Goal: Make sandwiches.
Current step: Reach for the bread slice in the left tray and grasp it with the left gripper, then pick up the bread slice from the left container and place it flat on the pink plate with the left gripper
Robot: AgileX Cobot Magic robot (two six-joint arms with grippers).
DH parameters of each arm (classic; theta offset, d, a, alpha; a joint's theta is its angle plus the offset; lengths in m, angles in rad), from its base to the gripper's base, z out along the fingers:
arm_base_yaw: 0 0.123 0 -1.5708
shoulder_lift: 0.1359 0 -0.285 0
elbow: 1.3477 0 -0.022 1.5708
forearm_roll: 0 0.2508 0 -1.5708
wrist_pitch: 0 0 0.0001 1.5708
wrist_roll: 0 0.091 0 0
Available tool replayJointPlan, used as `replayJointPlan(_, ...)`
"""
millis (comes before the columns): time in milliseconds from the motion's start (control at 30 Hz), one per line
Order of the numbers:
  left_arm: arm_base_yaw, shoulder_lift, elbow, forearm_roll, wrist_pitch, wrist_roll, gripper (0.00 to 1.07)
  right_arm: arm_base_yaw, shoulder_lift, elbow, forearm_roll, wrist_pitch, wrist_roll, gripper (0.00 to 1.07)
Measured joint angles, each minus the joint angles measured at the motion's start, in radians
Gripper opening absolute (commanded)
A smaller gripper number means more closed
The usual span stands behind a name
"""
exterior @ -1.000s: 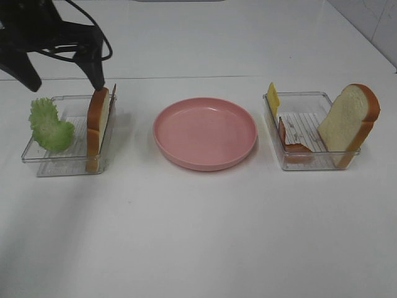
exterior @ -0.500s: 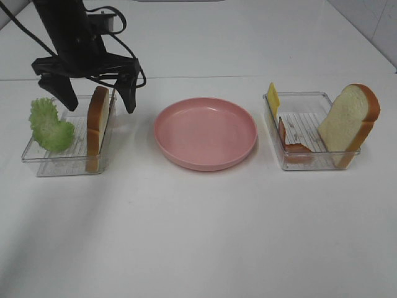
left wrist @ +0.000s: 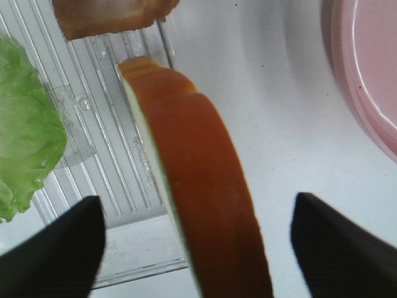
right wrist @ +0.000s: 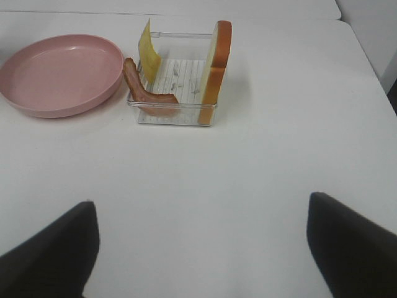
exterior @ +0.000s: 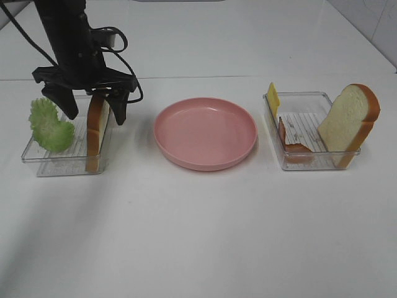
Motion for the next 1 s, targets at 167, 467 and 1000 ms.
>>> replayJointPlan(167,0.000,0.000,0.000,0.018,0.000,-0.012,0.02,0.000,0.000,0.000,0.000,0.000,0.000,0.82)
replayJointPlan(467,0.000,0.000,-0.002,0.030,0.004,-0.042,0.01,0.000,0.000,0.000,0.000,0.000,0.000,0.82)
replayJointPlan(1000,0.000,-0.061,-0.002,0.023,0.004,-0.116,0.01,0.000,0.000,0.000,0.001,0.000,0.000,0.82)
